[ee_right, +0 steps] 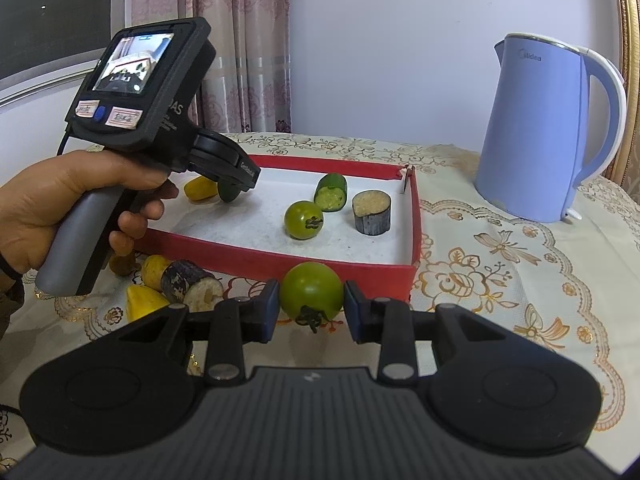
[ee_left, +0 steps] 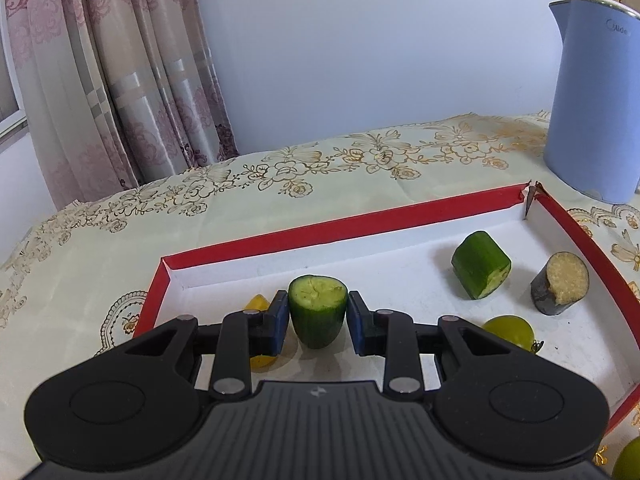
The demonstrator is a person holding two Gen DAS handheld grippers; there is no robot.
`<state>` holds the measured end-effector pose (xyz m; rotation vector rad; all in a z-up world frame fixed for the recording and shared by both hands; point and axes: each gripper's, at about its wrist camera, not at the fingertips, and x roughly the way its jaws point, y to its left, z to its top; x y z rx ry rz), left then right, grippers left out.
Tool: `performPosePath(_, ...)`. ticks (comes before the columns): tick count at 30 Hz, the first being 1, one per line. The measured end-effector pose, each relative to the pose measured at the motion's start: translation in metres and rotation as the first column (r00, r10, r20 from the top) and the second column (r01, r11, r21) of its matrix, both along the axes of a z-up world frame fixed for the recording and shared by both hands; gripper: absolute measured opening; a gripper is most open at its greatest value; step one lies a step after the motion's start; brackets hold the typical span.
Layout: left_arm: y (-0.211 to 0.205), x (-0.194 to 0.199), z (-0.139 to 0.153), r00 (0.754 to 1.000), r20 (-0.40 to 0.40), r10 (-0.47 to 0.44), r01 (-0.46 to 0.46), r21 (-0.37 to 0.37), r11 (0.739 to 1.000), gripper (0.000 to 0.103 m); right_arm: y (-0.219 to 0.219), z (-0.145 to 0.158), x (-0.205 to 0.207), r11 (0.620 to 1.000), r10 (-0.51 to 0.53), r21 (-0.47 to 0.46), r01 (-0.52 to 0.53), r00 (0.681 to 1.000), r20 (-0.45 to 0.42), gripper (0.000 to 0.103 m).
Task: Organize fruits
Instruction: 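Lower the green bell pepper into the tray and open the left gripper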
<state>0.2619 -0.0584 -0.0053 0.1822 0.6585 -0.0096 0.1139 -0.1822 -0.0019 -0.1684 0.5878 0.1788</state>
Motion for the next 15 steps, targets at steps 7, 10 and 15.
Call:
performPosePath(7, -0.002, -0.001, 0.002, 1.000, 0.010, -0.002, 0.002, 0.006, 1.000, 0.030, 0.000, 0.000, 0.000, 1.000, 0.001, 0.000, -0.001, 1.000, 0.000, 0.032)
performPosePath(10, -0.005, -0.005, 0.006, 0.999, 0.035, 0.002, -0.004, 0.030, 1.000, 0.041, 0.000, 0.000, 0.000, 1.000, 0.001, 0.001, -0.001, 1.000, 0.000, 0.032)
performPosePath(15, -0.010, -0.013, 0.015, 0.996, 0.094, 0.010, -0.016, 0.062, 0.998, 0.066, 0.001, 0.000, -0.001, 1.000, 0.001, 0.001, -0.001, 1.000, 0.002, 0.032)
